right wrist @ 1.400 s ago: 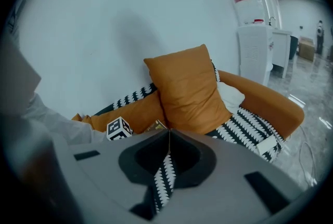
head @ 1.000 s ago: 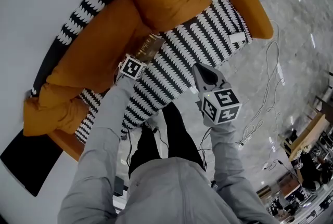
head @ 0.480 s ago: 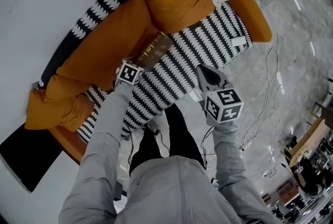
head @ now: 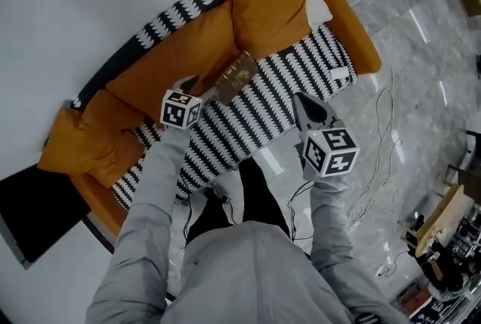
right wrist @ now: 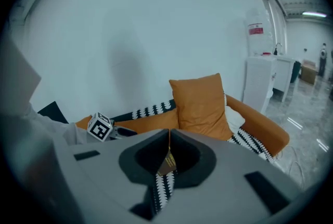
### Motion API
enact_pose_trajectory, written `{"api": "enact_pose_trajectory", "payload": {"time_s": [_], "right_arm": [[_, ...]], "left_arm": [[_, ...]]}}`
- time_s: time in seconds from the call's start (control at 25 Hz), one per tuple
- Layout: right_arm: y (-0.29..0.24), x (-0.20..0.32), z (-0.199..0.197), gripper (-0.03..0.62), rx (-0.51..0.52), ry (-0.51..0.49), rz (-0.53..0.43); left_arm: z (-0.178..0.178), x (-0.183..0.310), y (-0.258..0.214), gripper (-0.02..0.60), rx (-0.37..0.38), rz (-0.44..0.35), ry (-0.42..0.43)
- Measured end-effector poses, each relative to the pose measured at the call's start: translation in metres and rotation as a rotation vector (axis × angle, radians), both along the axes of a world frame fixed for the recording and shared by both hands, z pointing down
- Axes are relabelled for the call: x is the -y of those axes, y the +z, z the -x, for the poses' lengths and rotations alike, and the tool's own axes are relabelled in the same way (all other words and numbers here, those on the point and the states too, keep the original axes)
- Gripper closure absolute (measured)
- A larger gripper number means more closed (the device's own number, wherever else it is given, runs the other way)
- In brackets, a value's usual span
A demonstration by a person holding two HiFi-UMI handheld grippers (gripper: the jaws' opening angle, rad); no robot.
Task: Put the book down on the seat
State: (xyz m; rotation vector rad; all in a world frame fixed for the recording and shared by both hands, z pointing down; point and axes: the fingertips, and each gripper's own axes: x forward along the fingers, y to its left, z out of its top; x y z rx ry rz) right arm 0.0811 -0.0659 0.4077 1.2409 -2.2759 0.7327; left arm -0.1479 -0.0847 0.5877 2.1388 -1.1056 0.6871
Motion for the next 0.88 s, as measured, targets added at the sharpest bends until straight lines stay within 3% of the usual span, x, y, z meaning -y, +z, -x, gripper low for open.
{"api": "enact_pose_trajectory", "payload": {"time_s": [0.12,0.2,0.4,0.6,0.88], "right_arm": [[-0.043,-0.016,0.007,0.563,0.026,0.012,-0.054],[-0.074,-0.028,0.012,0.563,0.036,0.006,-0.110],[-0.141,-0.066,0.017,0.563,0.024,-0.005,-0.237],[-0.203,-0.104,0.019,0.563,0.058,0.025,-0.342],[-0.274,-0.170,0.030,0.563,0.068,0.026,-0.486]], "left_arm": [[0.008,-0.008,-0.069,0.369,-0.118,-0.120,-0.069],[0.013,-0.017,-0.111,0.394,-0.139,-0.208,-0.077],[0.024,-0.053,-0.194,0.433,-0.097,-0.390,-0.034],[0.032,-0.092,-0.256,0.515,-0.091,-0.474,-0.013],[0.029,-0.147,-0.341,0.548,-0.057,-0.615,0.071]]}}
